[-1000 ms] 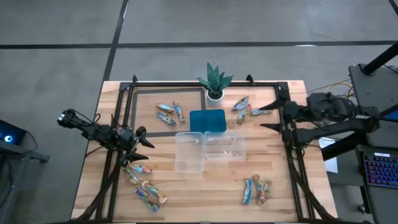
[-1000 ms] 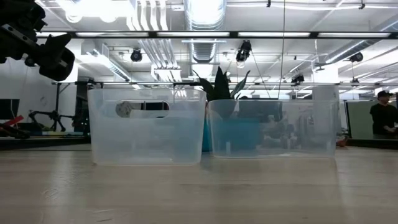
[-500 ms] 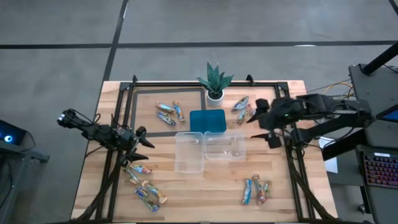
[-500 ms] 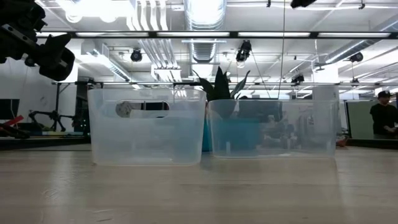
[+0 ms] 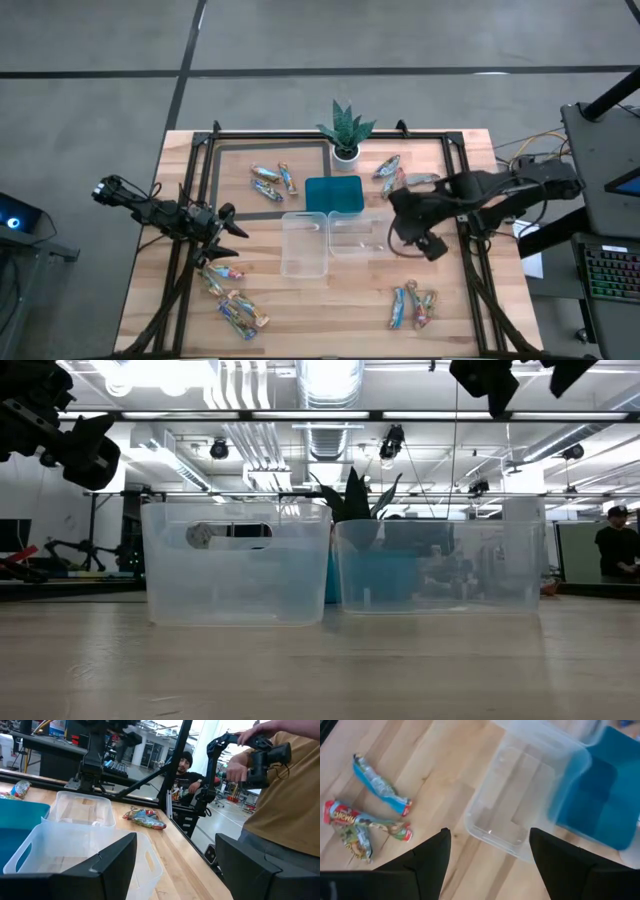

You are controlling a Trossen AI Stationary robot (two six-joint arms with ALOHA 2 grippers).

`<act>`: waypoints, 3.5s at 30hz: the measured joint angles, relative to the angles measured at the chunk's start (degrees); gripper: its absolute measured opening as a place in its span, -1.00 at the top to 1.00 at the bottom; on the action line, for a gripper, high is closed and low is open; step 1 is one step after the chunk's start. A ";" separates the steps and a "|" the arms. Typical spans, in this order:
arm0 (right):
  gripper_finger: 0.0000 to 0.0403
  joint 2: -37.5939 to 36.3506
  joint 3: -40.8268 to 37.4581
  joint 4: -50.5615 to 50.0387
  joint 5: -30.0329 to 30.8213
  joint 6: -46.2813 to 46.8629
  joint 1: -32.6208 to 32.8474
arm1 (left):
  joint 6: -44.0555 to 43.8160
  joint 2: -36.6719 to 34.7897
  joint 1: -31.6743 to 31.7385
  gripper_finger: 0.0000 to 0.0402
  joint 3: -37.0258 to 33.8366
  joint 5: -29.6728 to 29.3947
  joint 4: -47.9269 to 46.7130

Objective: Pick and place Granola Bars by type
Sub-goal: Put the red granola bar into the right transparent bin

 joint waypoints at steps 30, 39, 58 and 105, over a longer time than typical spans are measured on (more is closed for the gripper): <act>-0.26 15.40 -10.50 19.26 -5.53 -1.20 18.07 | 0.00 -0.01 0.02 -0.25 0.01 -0.01 0.00; -0.25 17.66 -13.62 25.47 -5.99 -0.28 20.20 | 0.01 0.02 0.00 -0.25 -0.01 -0.01 -0.05; -0.24 23.69 -18.60 35.17 -8.97 -1.52 21.44 | 0.00 0.69 0.02 -0.25 -0.01 0.01 -0.11; 0.94 23.68 -5.55 18.56 -6.95 17.79 12.96 | 0.01 1.18 0.00 -0.25 -0.01 -0.01 -0.02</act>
